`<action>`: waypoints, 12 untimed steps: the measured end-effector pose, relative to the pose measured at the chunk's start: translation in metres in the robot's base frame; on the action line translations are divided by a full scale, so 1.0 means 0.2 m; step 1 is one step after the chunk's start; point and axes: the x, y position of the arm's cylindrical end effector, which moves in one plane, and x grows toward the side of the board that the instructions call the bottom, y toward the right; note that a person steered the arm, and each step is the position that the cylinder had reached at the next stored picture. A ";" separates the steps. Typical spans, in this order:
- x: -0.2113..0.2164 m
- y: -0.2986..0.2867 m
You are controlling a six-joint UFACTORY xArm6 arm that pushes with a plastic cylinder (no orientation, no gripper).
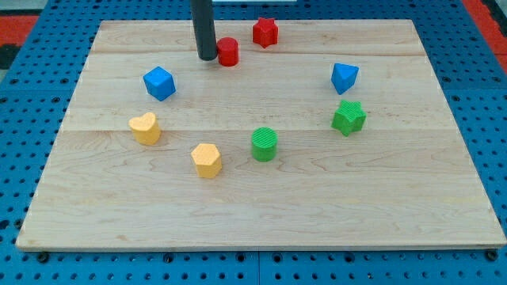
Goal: Move the green star closer to the red circle
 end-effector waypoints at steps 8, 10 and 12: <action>0.75 1.59; 0.82 0.81; 0.78 0.31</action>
